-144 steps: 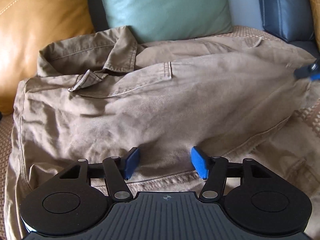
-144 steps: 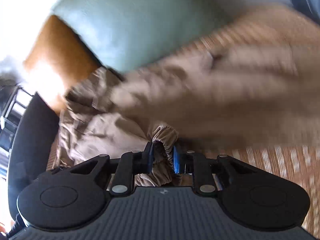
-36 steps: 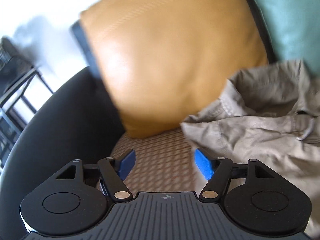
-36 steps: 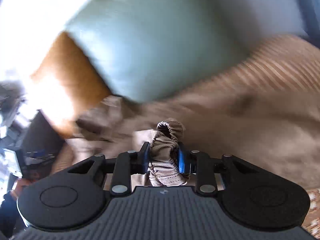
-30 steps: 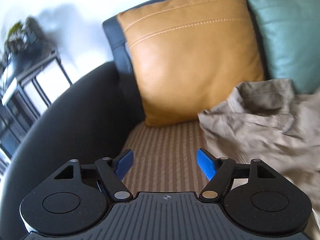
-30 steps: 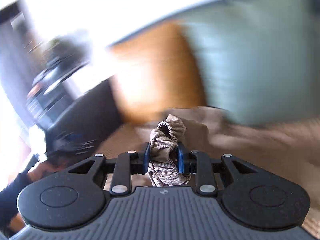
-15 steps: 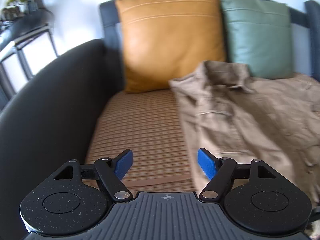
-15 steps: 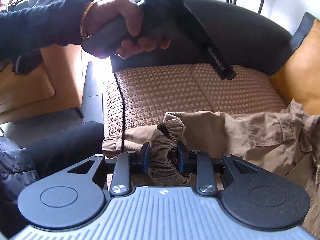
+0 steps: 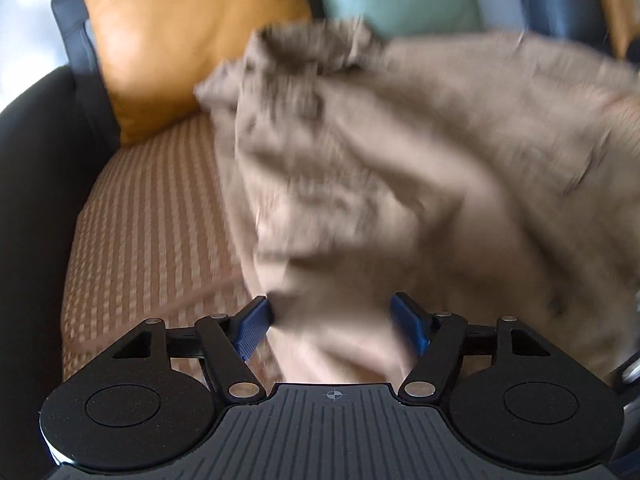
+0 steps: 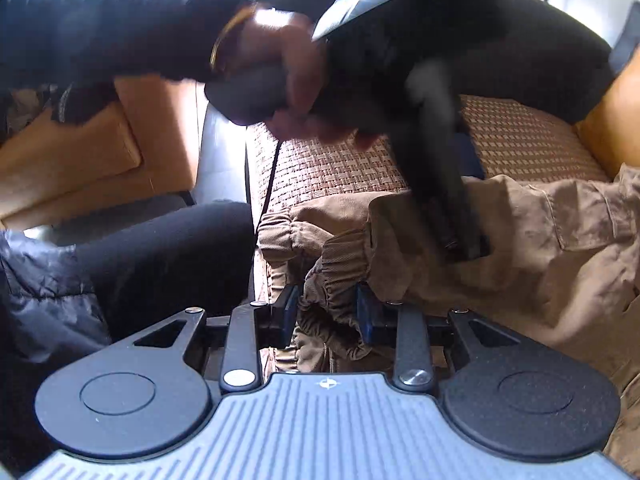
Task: Fold clothes
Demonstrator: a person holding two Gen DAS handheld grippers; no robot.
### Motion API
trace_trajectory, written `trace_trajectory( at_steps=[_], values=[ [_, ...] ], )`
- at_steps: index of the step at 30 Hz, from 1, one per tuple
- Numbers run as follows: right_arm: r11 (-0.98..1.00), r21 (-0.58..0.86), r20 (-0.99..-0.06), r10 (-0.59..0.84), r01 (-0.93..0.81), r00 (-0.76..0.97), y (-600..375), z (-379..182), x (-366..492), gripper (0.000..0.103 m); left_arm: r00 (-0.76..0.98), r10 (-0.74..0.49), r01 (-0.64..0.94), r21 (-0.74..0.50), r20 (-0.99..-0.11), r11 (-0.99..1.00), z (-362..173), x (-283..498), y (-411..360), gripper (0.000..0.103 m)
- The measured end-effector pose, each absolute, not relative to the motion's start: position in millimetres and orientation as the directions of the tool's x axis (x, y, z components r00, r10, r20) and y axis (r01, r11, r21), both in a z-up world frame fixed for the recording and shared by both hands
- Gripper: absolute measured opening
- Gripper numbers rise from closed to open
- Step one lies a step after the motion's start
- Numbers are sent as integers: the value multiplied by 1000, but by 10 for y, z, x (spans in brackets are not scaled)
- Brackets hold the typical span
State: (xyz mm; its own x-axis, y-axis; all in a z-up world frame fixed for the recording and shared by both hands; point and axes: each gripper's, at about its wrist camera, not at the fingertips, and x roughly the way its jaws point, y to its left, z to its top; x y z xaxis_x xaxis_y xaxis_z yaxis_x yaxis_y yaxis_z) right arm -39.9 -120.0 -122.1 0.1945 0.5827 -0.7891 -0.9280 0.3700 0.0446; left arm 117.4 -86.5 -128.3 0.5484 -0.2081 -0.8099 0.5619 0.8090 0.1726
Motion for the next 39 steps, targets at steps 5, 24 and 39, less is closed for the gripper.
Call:
trace_trajectory(
  at_steps=[5,24,39],
  values=[
    [450,211,-736,658,-868,162,-1565,-1049,-178,52,570,-247,498,91,-784,862,-1050,1085,-631,80],
    [716,687,-628,671,-124,394,-2653,-1743,595,63,501,-451,348,-305,-739,886,-893,661,-317,60],
    [752,643,-658,638,-143,400,-2526,-1813,758,2,468,-479,280,-390,-743,877,-1196,534,-99,6]
  ],
)
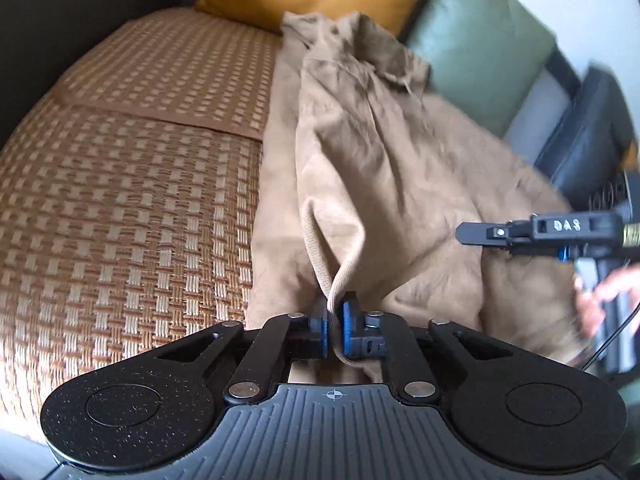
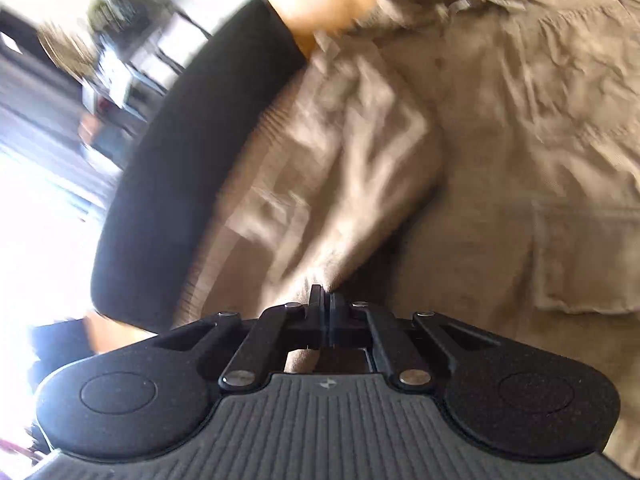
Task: Fold clothes
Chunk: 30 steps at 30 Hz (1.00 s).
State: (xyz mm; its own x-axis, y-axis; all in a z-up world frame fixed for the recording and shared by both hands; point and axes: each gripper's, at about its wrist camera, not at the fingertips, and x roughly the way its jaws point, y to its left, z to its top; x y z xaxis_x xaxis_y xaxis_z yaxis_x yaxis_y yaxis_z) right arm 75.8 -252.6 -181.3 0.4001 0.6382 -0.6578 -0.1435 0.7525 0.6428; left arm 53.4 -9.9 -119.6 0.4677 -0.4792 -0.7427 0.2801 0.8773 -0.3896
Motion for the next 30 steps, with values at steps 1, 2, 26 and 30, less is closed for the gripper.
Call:
trace_trajectory(
  at_steps=[1,2,26,30],
  values=[
    [767,629,-680,621,-126,390,-2517,-1911,766,2,477,-484,295,-384,-734,875,-1200,509,-102,7],
    [764,637,-683,620,-100,387,-2534,-2004,768,3,482,-489,309,-382,-727,871,-1195,487,-92,9],
    [854,316,-625,515,-413,586,-2017,-1149,2888,69,565,-477,333,-342,-674,879,-928,1628,-348,67],
    [849,389,-673,526,-357,519,-1983,-1610,3385,69,565,-479,348,-333,-672,877,-1096,1641,-360,44]
  ],
)
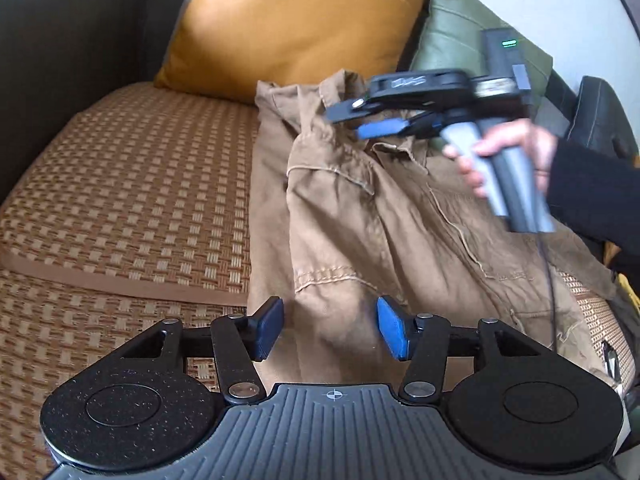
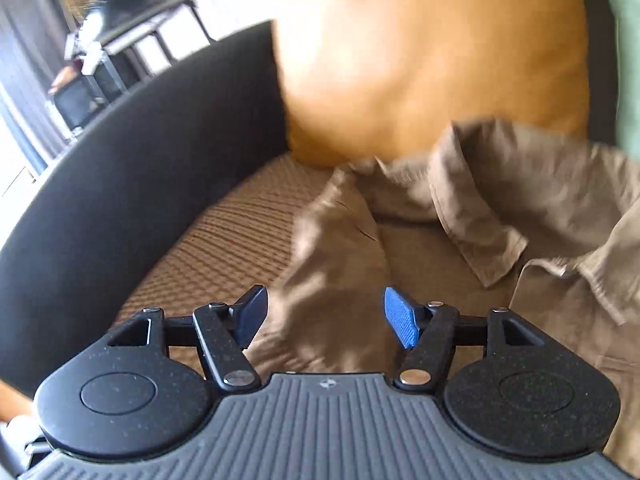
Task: Fold clothes
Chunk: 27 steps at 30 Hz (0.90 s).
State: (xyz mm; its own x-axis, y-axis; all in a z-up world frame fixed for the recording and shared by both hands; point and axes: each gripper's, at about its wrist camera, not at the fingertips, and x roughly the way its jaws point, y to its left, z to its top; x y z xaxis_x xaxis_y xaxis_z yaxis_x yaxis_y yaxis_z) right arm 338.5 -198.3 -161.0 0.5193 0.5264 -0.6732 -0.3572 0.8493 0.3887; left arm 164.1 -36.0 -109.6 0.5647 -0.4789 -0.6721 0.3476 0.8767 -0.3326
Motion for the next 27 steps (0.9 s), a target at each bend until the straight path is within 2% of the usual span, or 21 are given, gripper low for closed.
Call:
trace_trajectory(
  at_steps=[1,2,3,5,7,8,10,11,12,13,14,16,18,20,22,27],
  values=[
    [846,410,-680,533,-342,503,-1996,-1717,3460,61,564,-460,357,-301,-686,885,-1136,1630,-380,38],
    [826,454,-673,564,-334,478,-2023,-1810,3520,42,568,-437,369,-259,-698,893,-1179,1611,-405,35],
    [807,495,-663,591,-322,459,-2048,-1902,3577,9,579,-421,379,-226,-698,897,-1222,1583,-432,34],
    [811,520,-653,580,-269,486,-2072,-2077,3635,9,604,-392,391,-171,-694,904,-1296,1530,-500,34],
    [827,518,-662,549,-217,511,-2072,-2290,3647,5,629,-358,395,-114,-690,912,-1338,1487,-600,40],
    [816,539,-631,556,-210,541,-2090,-2330,3621,5,636,-347,402,-88,-689,912,-1343,1471,-640,45],
    [795,581,-611,568,-175,552,-2145,-2361,3592,6,641,-331,410,-55,-692,910,-1336,1458,-689,48],
    [799,581,-622,560,-157,547,-2165,-2311,3572,12,636,-326,408,-53,-699,911,-1323,1479,-686,51],
    [819,554,-642,533,-148,550,-2176,-2210,3530,19,633,-315,401,-49,-707,915,-1298,1494,-665,54],
    [851,504,-665,491,-147,563,-2195,-2067,3452,39,630,-303,389,-47,-716,920,-1253,1500,-637,55],
    [861,477,-660,483,-177,575,-2268,-1893,3314,43,630,-289,373,-45,-721,927,-1170,1489,-602,58],
    [875,423,-647,473,-234,599,-2428,-1540,3033,43,659,-269,346,-35,-703,938,-936,1408,-558,61],
    [858,434,-608,504,-275,614,-2747,-1152,2646,45,695,-262,335,-21,-670,942,-679,1269,-542,68],
    [855,420,-573,510,-304,642,-3083,-792,2171,59,716,-276,340,-26,-641,940,-423,1124,-609,75],
    [869,378,-549,489,-320,678,-3353,-464,1698,67,717,-311,368,-41,-624,929,-236,980,-819,79],
    [900,328,-517,424,-286,743,-4037,-81,769,69,665,-394,468,-56,-634,882,-134,607,-1740,82]
  ],
)
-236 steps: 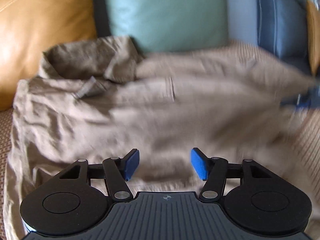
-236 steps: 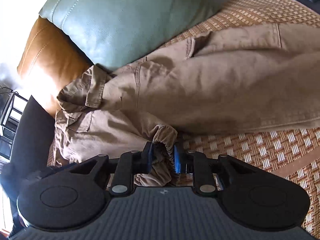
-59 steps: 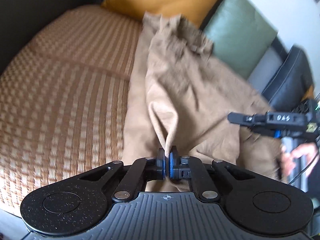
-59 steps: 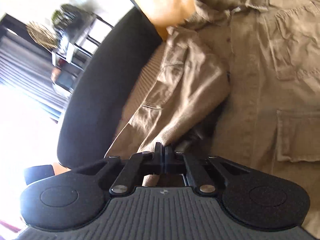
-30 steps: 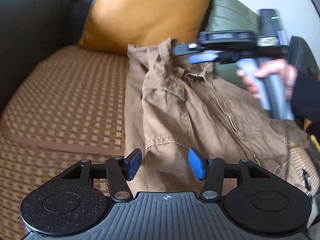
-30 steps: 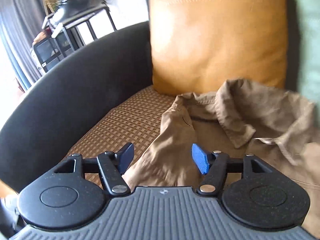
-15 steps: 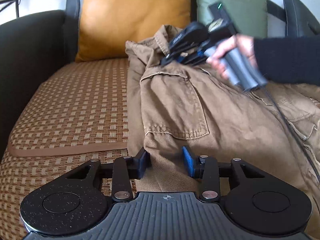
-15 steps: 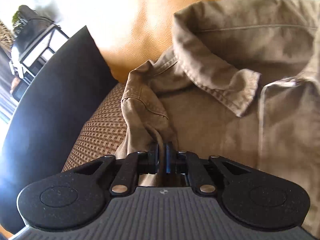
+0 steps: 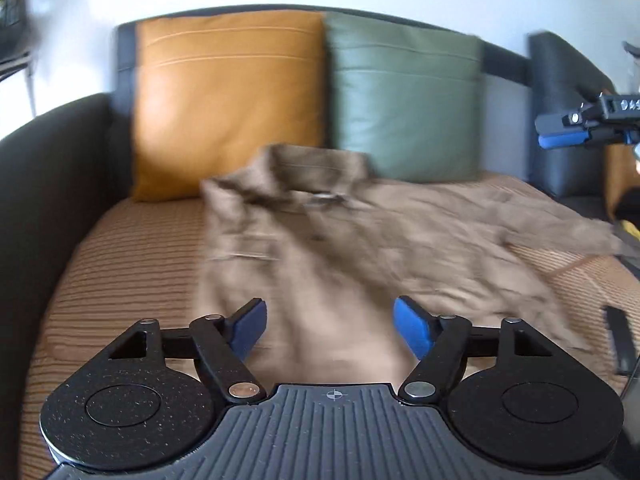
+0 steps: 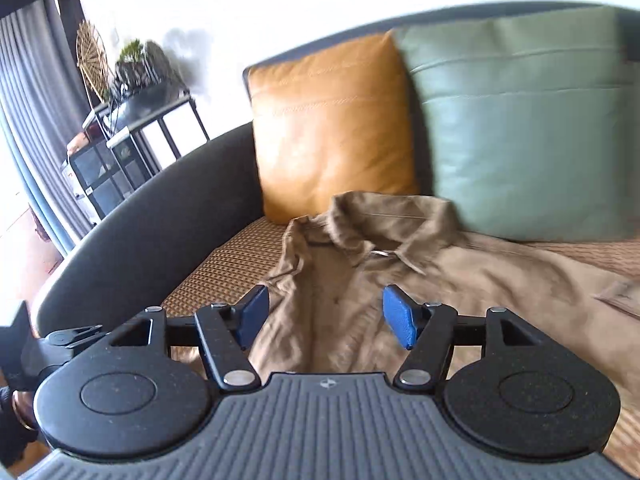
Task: Fold clothes
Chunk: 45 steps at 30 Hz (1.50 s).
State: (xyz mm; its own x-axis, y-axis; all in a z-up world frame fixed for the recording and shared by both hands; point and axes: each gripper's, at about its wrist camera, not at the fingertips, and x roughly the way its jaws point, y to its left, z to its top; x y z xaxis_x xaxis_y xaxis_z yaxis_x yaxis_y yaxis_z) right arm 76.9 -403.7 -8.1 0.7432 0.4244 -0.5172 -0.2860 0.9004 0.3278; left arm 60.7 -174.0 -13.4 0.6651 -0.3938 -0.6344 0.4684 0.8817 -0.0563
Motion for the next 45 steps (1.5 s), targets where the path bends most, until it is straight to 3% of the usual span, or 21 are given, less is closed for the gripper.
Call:
trace_trajectory(
  at_steps=[6,13,17,19,20,21,22,23,24,26,30,37,40,42,45],
  values=[
    [919,318,-490,368,-232,790,-4730,-59,230,69,540,-458,610,-47,-706,791,-467,32,-3149,82],
    [925,354,-508,315,-139,802,-5373,-357,152,69,590,-375,596,72,-715,800,-762,-224,-4387,87],
    [929,355,-531,295,-109,794,-5682,-559,231,69,620,-280,559,161,-733,813,-1002,-122,-4747,87],
    [930,357,-543,286,-91,790,-5838,-692,305,69,575,-273,567,136,-771,812,-1128,-23,-4792,87],
    [927,368,-549,280,-73,788,-5920,-770,376,69,542,-284,580,108,-791,807,-1192,8,-4789,84],
    [924,378,-555,273,-54,785,-6001,-848,447,69,516,-290,589,88,-806,803,-1260,24,-4781,68],
    [919,393,-561,269,-34,783,-6083,-930,520,69,516,-291,586,84,-806,806,-1313,23,-4755,63],
    [902,432,-564,274,-5,779,-6169,-1035,609,69,525,-296,579,79,-798,812,-1318,15,-4706,51],
    [881,473,-565,281,26,776,-6250,-1143,693,69,535,-304,571,73,-789,818,-1309,7,-4650,31],
    [811,578,-562,309,97,767,-6348,-1387,806,69,526,-321,544,22,-787,839,-1257,74,-4500,15],
    [677,704,-545,323,213,774,-6522,-1783,972,66,481,-381,517,-95,-790,851,-1177,197,-4309,10],
    [858,415,-620,23,303,784,-7047,-1513,977,70,501,-393,534,-82,-771,841,-1128,127,-4309,9],
    [942,211,-678,-51,260,733,-7207,-1416,1075,82,498,-386,544,-67,-776,836,-1157,127,-4347,10],
    [972,94,-706,-87,214,703,-7223,-1419,1172,82,492,-384,549,-64,-781,833,-1188,131,-4363,12],
    [984,38,-735,-90,173,672,-7255,-1472,1299,82,484,-383,558,-60,-787,828,-1224,144,-4378,14]
  ],
)
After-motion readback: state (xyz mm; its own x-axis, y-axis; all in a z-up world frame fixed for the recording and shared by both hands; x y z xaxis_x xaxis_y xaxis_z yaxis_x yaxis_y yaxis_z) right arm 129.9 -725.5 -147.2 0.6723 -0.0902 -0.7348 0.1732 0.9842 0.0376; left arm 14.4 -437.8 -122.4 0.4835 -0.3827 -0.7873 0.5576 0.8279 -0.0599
